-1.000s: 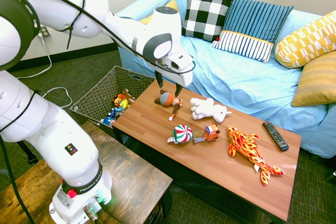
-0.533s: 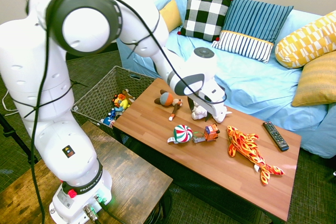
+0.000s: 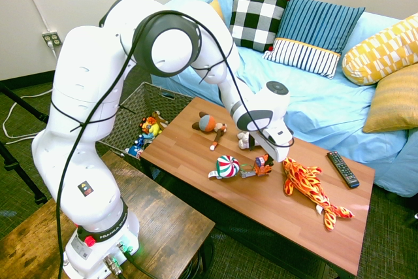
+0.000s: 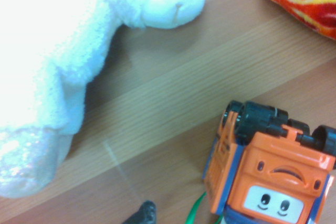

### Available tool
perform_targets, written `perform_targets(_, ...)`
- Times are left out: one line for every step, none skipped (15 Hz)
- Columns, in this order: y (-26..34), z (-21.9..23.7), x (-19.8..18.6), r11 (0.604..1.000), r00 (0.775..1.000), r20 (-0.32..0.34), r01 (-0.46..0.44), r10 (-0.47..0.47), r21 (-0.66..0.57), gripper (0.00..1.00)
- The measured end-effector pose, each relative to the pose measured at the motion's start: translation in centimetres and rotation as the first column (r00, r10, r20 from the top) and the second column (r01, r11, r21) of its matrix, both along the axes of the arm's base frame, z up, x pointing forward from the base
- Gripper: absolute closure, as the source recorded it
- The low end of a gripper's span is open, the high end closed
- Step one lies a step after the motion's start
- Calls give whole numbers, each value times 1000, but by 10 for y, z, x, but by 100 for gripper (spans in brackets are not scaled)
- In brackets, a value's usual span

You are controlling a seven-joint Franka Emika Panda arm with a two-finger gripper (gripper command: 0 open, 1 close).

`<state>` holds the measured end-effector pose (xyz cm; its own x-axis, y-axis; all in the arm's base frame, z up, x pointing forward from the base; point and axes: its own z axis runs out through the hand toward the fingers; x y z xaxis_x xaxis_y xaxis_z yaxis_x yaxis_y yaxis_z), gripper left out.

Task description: Put the toy car in the basket

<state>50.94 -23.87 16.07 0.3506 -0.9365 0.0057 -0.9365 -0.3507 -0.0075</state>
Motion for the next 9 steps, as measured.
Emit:
perform_targets(-3, -5, -1, 1000, 1000, -7, 4, -4, -4, 0)
perform_targets(-5, -9, 0, 1000, 1000, -6, 5, -5, -11, 100)
perform_targets(-6, -14, 2, 1000, 1000, 2, 4, -4, -23, 100)
perform_targets(-5, -19, 5, 999, 1000, 11, -1, 1, -34, 100)
perform_targets(-3, -23, 8, 999, 1000, 16, -7, 7, -42, 100)
perform_targets(-1, -26, 10, 999, 1000, 18, -10, 11, -43, 100)
perform_targets(1, -26, 11, 999, 1000, 19, -8, 9, -41, 100)
perform_targets(1, -26, 11, 999, 1000, 20, -6, 7, -40, 100)
perform_targets(1, -26, 11, 999, 1000, 20, -5, 5, -39, 100)
